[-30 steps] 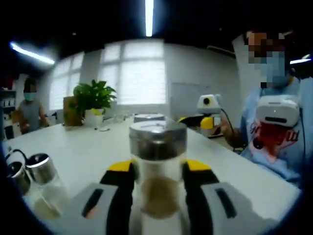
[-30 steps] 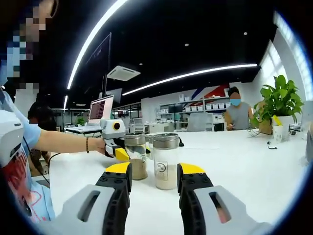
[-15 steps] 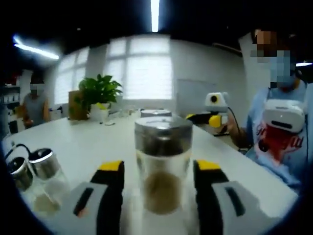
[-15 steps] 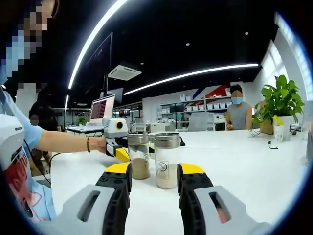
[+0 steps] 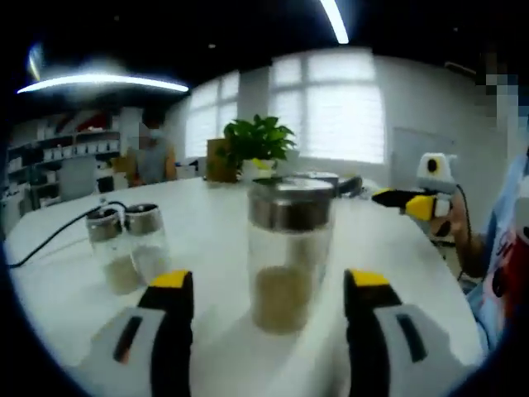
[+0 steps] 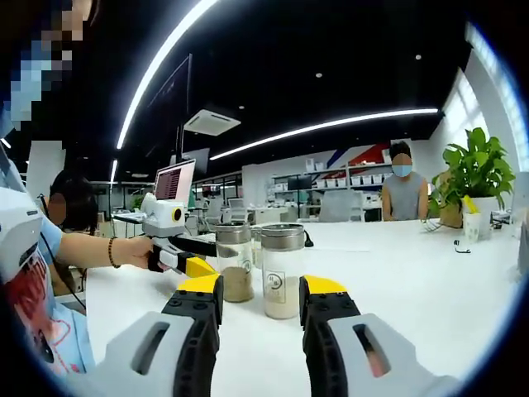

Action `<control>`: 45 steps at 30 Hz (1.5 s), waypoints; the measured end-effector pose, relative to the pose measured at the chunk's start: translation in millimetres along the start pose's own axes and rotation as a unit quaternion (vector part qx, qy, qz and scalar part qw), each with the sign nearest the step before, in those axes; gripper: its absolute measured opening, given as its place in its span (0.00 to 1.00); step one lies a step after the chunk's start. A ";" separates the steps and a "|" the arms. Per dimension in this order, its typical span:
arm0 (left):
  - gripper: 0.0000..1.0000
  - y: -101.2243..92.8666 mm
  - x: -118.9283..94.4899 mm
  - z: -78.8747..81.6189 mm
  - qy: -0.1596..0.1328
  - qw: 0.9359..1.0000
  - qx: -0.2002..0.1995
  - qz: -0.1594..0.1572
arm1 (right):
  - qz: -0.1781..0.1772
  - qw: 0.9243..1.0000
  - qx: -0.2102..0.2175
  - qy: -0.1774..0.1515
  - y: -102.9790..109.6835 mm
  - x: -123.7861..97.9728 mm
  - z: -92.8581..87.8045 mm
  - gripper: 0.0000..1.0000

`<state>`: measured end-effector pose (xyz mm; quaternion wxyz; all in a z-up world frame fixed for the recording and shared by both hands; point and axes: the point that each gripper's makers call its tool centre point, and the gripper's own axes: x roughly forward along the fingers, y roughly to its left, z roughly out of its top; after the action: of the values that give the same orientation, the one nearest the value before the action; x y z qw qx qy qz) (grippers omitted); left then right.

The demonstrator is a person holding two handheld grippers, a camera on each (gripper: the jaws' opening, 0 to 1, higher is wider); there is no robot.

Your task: Rotate the seasoning bottle until the label or dispensing opening points toward the visible target arrow and the bottle remains upright within the marked orientation range

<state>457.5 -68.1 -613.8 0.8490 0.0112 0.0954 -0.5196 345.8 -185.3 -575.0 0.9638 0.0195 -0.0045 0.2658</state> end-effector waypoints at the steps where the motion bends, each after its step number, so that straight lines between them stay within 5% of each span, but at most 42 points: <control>1: 0.77 -3.6 1.5 0.1 0.001 1.000 0.002 0.006 | 0.000 1.000 0.001 0.001 -0.2 -0.1 -0.3 0.37; 7: 0.76 -2.8 5.8 0.4 -0.005 0.994 -0.030 0.103 | -0.002 1.000 0.002 0.000 -2.4 -2.4 0.5 0.37; 11: 0.67 -10.5 7.2 3.7 -0.021 0.988 -0.083 0.126 | -0.006 1.000 0.007 0.001 -5.9 -2.9 -1.1 0.36; 16: 0.69 -10.4 11.6 15.4 -0.049 0.984 -0.074 0.155 | -0.004 1.000 0.011 0.001 -5.8 -1.8 -2.0 0.36; 19: 0.74 -0.9 11.0 17.7 -0.051 0.977 -0.056 0.201 | -0.011 1.000 0.018 0.002 -9.1 -1.6 -2.9 0.36; 23: 0.62 -5.0 16.1 23.4 -0.062 0.979 -0.040 0.191 | -0.006 1.000 0.025 0.004 -9.3 -1.6 -3.8 0.35; 28: 0.61 -5.1 21.6 15.8 -0.056 0.981 -0.065 0.174 | -0.010 1.000 0.023 0.003 -10.7 -3.0 -3.5 0.35; 32: 0.45 -1.8 21.8 7.1 -0.047 0.983 -0.034 0.175 | -0.009 1.000 0.022 0.005 -8.8 -2.2 -3.8 0.34; 42: 0.43 -6.0 20.4 7.1 -0.055 0.988 -0.001 0.147 | -0.012 0.999 0.037 0.008 -8.8 -2.4 -9.0 0.33; 45: 0.44 -9.7 22.8 7.2 -0.047 0.994 -0.003 0.097 | -0.011 0.999 0.031 0.009 -8.3 -3.5 -9.2 0.33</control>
<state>460.1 -93.5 -609.9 0.8991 -0.0065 0.0557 -0.4342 347.0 -193.9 -584.6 0.9655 0.0473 0.0128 0.2556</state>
